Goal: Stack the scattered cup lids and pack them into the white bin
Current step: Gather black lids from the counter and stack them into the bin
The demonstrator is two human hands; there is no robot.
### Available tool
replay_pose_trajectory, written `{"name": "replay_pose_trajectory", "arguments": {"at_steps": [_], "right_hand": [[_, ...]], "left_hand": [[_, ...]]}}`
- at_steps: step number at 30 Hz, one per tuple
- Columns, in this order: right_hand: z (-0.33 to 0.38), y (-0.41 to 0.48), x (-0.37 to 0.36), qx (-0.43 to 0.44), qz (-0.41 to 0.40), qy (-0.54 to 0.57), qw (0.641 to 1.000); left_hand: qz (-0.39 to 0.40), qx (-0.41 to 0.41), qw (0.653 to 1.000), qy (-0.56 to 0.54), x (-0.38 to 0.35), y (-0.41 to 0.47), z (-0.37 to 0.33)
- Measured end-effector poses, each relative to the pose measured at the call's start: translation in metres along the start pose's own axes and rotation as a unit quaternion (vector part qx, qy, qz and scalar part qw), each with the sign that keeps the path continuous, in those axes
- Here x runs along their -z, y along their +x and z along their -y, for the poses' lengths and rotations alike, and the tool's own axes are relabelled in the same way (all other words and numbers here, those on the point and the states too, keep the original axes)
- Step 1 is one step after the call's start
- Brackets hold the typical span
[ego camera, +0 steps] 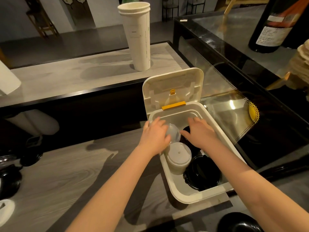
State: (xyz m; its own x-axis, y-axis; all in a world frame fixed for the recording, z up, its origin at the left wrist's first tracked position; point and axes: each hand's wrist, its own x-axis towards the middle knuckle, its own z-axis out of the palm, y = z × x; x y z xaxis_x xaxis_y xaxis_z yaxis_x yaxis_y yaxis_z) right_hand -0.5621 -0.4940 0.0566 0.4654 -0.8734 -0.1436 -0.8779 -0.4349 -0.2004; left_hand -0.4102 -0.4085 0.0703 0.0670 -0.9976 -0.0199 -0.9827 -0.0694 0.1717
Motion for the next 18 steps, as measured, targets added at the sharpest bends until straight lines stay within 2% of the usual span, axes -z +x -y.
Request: {"name": "replay_pose_trajectory", "arguments": {"at_steps": [4,8,18], "right_hand": [[0.029,0.000,0.018,0.052,-0.070,0.078,0.993],[0.072,-0.001,0.026,0.145,-0.108,0.100,0.978],[0.219,-0.018,-0.007,0.219,-0.059,0.123,0.966]], "left_hand": [[-0.065,0.071,0.994,-0.043,0.018,-0.019,0.024],[-0.081,0.141,0.986,-0.041,0.035,-0.046,0.062],[-0.091,0.244,0.964,-0.053,0.059,-0.128,0.187]]}}
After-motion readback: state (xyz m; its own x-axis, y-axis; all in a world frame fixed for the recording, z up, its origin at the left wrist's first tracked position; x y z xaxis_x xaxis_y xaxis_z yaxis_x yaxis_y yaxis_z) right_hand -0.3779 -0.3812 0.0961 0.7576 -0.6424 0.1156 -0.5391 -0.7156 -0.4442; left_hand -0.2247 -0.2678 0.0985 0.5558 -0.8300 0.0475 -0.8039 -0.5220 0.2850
